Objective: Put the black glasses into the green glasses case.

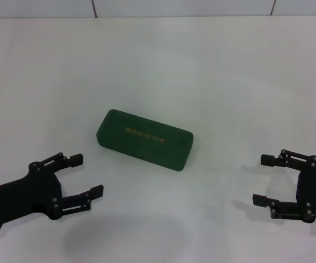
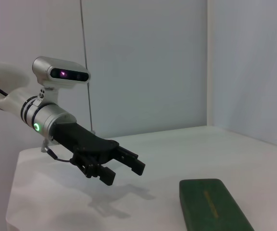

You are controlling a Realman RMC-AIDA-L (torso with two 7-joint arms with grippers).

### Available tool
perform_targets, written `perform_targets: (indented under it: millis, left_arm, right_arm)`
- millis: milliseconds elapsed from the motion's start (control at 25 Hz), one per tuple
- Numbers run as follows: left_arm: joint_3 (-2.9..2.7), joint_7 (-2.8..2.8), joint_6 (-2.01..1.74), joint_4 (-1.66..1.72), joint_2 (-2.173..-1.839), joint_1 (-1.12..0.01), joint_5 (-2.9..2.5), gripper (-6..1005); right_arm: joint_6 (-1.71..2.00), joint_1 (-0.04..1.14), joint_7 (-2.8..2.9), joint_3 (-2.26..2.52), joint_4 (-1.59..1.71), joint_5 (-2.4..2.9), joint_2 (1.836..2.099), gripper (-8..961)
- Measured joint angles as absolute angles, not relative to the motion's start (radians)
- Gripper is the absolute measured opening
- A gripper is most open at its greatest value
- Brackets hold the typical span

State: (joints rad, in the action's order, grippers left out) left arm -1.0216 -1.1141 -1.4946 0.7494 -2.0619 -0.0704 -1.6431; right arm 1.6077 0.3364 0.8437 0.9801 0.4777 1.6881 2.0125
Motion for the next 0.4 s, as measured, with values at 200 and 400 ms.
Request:
perform_targets:
  millis: [200, 400]
  left_arm:
    - [-1.009, -1.114, -1.500, 0.750, -2.060, -0.070, -1.641, 880]
    - [-0.992, -1.114, -1.510, 0.748, -2.062, -0.072, -1.643, 875]
  right_arm:
    - [1.608, 0.340, 0.844, 0.983, 0.476, 1.688, 2.013, 798]
    - [1.613, 0.341, 0.844, 0.979, 0.479, 1.688, 2.013, 798]
